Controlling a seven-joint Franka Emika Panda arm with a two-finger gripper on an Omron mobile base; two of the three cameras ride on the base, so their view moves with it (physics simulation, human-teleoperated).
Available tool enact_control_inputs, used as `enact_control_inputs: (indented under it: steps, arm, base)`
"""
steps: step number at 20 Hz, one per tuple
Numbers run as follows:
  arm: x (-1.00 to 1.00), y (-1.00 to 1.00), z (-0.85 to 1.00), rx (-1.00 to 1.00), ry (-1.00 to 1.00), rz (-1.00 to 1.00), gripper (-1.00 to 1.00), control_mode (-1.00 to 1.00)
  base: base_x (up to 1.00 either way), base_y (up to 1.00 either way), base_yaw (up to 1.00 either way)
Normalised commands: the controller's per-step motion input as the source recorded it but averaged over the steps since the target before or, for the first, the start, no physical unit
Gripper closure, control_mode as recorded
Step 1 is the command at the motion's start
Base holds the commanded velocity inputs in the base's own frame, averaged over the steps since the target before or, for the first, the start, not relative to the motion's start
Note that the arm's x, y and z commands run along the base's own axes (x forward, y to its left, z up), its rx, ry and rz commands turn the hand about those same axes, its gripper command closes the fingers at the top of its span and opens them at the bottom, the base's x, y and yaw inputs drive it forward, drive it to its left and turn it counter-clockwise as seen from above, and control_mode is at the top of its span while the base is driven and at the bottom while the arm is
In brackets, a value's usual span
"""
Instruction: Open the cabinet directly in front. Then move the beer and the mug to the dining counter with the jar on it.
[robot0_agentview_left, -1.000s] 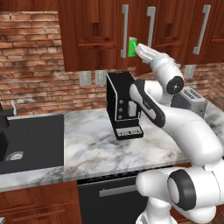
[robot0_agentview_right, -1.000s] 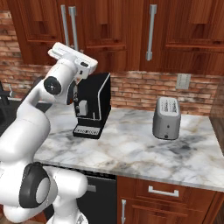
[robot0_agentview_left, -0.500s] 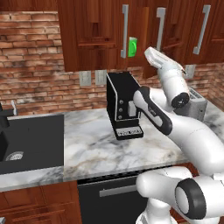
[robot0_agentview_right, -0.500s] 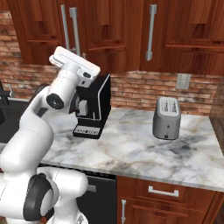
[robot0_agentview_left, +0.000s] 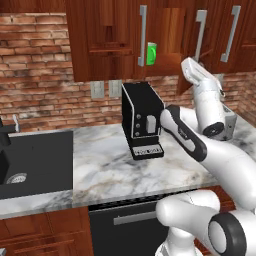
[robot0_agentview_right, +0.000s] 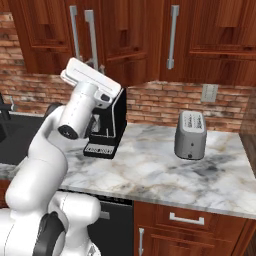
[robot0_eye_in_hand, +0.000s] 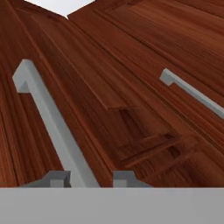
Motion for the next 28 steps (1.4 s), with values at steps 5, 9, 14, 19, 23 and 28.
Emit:
enact_control_inputs:
  steps: [5,9,14,19,23,28]
  arm:
    - [-0.51,-0.77,0.42,0.14,-0.12,-0.05,-1.0,-1.0]
    - [-0.3,-0.37,0.26,0.07,-0.07,-0.02,-1.0,-1.0]
    - [-0.09,-0.04,0.09,0.0,0.0,0.0,-1.0,-1.0]
    - [-0.65,-0.16,0.49,0.0,0.0,-0.03,-1.0,-1.0]
    - [-0.97,-0.1,0.34,-0.01,0.0,-0.03,-1.0,-1.0]
    - [-0.97,0.12,0.0,-0.23,0.09,0.0,-1.0,-1.0]
  base:
    - [0.0,0.0,0.0]
    - [0.0,0.0,0.0]
    - [0.0,0.0,0.0]
    - [0.0,0.0,0.0]
    - [0.0,0.0,0.0]
    - [0.0,0.0,0.0]
